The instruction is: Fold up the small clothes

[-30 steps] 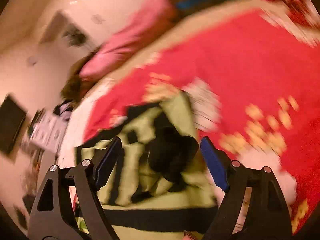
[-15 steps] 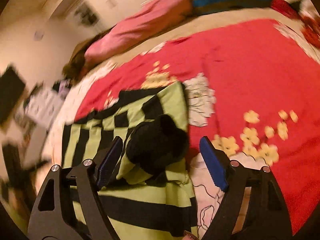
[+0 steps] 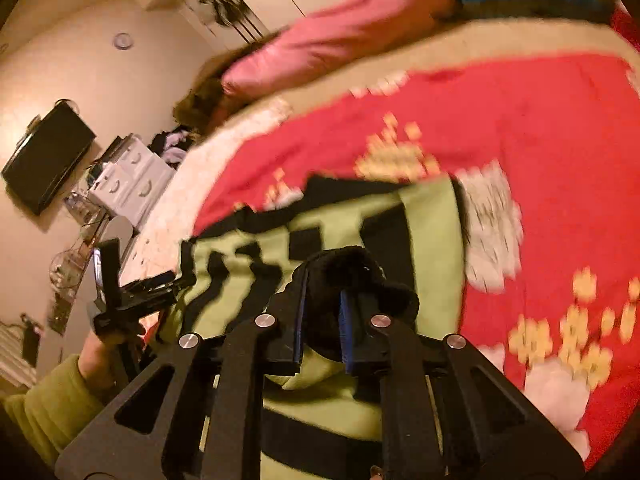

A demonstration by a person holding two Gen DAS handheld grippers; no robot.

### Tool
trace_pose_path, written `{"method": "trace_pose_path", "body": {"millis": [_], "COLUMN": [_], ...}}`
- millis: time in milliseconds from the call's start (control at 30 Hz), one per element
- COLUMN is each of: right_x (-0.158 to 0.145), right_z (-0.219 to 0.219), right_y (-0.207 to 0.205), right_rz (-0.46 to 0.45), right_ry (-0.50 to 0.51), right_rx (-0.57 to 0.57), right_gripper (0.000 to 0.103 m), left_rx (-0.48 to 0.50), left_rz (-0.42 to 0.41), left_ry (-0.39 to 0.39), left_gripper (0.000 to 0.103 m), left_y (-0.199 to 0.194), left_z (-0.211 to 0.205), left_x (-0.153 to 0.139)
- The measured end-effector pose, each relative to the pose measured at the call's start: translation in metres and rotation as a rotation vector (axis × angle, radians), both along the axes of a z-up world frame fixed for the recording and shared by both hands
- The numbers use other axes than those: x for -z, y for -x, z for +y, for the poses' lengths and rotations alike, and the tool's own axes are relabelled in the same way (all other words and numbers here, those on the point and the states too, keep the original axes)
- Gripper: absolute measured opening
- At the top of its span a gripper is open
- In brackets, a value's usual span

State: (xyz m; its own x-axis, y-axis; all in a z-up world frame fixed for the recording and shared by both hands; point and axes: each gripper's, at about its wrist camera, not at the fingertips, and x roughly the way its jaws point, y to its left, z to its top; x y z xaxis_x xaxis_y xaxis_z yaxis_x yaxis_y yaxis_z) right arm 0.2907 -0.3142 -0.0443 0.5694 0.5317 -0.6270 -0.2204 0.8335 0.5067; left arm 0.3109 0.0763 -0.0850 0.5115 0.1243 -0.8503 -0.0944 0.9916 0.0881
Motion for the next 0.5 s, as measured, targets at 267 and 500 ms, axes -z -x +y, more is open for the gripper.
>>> {"method": "trace_pose_path", "body": {"millis": [267, 500], "right_x": [0.035, 0.033], "right_z": [-0.036, -0.045], "right_y": [0.011, 0.030], "right_rz": [0.102, 0.080], "right_ry": [0.018, -0.035], "right_rx": [0.048, 0.030], "right_gripper": [0.010, 0.028], "left_rx": [-0.044, 0.015], "left_rz": [-0.122, -0.003], "left_ry": [0.229, 0.263], "left_gripper": [0.070, 0.084], "left_y": [0.013, -0.010], "left_z": [0.038, 0.012], "left_x": [-0.043, -0.022]}}
